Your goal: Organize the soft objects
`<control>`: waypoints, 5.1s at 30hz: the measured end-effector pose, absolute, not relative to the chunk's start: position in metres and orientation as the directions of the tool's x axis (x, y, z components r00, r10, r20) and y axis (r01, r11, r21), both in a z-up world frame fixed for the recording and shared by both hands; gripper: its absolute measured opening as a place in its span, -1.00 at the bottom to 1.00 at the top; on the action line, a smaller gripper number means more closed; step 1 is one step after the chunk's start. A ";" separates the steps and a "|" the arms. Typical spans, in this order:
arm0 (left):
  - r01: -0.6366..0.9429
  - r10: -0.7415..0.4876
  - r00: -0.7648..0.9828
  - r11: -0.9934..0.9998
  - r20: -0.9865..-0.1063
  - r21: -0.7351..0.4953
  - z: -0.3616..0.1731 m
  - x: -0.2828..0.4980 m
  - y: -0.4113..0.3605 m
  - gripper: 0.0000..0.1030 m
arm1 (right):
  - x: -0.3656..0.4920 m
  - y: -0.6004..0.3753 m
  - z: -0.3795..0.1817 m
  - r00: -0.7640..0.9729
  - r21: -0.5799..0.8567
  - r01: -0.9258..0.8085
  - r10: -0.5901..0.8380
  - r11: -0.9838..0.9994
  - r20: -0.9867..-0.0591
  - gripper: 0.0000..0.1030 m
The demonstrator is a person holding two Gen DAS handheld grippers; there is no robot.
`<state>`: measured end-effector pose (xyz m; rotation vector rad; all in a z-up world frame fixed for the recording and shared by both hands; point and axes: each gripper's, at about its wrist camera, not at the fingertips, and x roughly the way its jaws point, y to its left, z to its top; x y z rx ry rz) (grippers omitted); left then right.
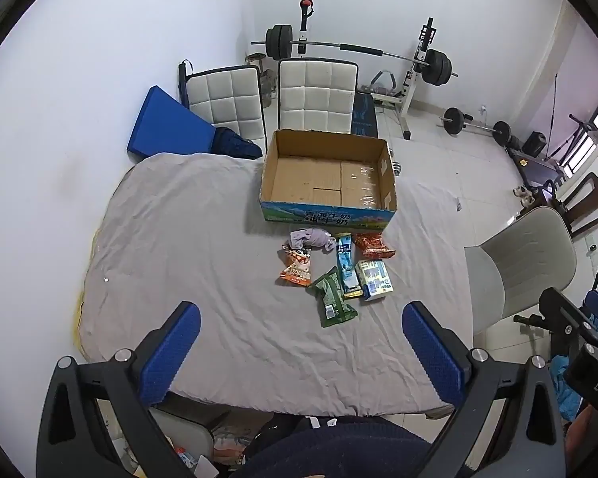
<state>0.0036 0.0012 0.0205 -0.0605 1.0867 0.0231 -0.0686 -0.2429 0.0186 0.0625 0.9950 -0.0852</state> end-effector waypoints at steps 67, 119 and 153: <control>-0.039 -0.011 0.521 0.999 -0.853 -0.036 0.013 0.004 -0.001 1.00 | -0.054 -0.245 0.023 0.559 0.023 0.079 -0.026 0.997 -0.829 1.00; -0.109 -0.206 -0.126 0.975 -0.970 -0.193 -0.410 0.178 -0.032 0.51 | 0.185 -0.259 -0.451 -0.098 0.139 0.160 0.156 0.977 -0.983 0.85; -0.007 -0.044 -0.063 0.999 -0.997 -0.044 -0.435 0.115 -0.111 -0.24 | 0.107 -0.252 -0.512 -0.172 0.119 0.076 0.130 0.990 -0.976 0.30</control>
